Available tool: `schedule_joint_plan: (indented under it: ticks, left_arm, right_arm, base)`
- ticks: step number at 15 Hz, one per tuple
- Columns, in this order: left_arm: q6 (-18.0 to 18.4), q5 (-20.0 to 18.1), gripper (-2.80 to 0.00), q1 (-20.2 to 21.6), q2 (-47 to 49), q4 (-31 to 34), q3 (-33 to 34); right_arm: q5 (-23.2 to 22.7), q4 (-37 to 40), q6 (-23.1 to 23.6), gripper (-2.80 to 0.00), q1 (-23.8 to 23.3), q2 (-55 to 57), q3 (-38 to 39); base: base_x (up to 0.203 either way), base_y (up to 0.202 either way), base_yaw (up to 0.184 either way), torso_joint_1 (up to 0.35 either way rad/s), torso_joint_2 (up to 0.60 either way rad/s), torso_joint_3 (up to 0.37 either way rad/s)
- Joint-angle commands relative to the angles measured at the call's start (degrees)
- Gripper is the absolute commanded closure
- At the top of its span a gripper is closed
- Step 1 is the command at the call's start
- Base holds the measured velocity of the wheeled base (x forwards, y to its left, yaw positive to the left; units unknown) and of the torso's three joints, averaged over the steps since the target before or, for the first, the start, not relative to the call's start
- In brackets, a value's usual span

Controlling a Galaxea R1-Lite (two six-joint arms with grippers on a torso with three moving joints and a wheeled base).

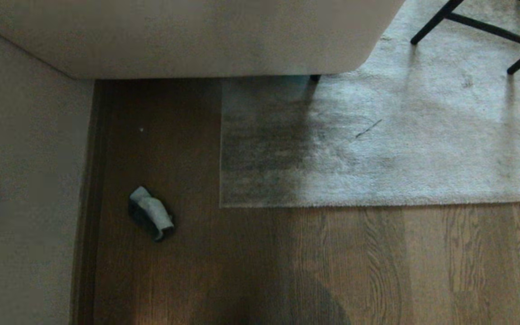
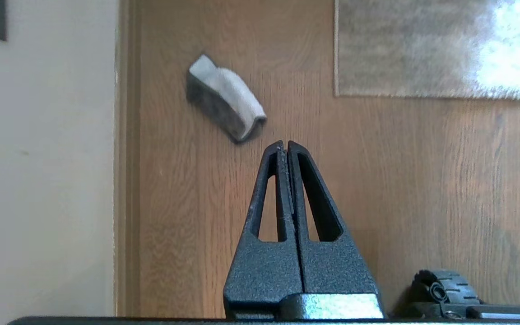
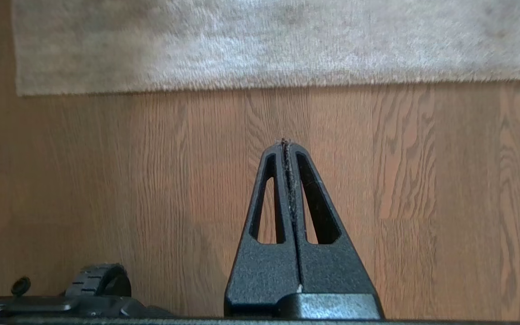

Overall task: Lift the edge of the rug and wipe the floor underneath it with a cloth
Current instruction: Pick up the rag

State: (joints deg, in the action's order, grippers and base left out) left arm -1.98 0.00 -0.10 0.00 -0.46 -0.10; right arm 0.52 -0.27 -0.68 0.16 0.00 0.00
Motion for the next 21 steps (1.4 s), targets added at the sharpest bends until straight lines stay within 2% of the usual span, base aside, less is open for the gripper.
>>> schedule_joint_plan:
  ticks: [1, 21]
  left_arm:
    - [-0.04, 0.00, 0.00, 0.01, 0.00, 0.02, 0.01]
    - [-0.13, 0.00, 0.00, 0.01, 0.00, 0.02, 0.01]
  right_arm:
    - [0.00, 0.00, -0.02, 0.00, 0.02, 0.09, 0.00]
    - [0.00, 0.00, -0.02, 0.00, 0.02, 0.09, 0.00]
  base:
    - [0.000, 0.000, 0.000, 0.006, 0.00, -0.189]
    - [0.000, 0.000, 0.000, 0.002, 0.00, -0.198]
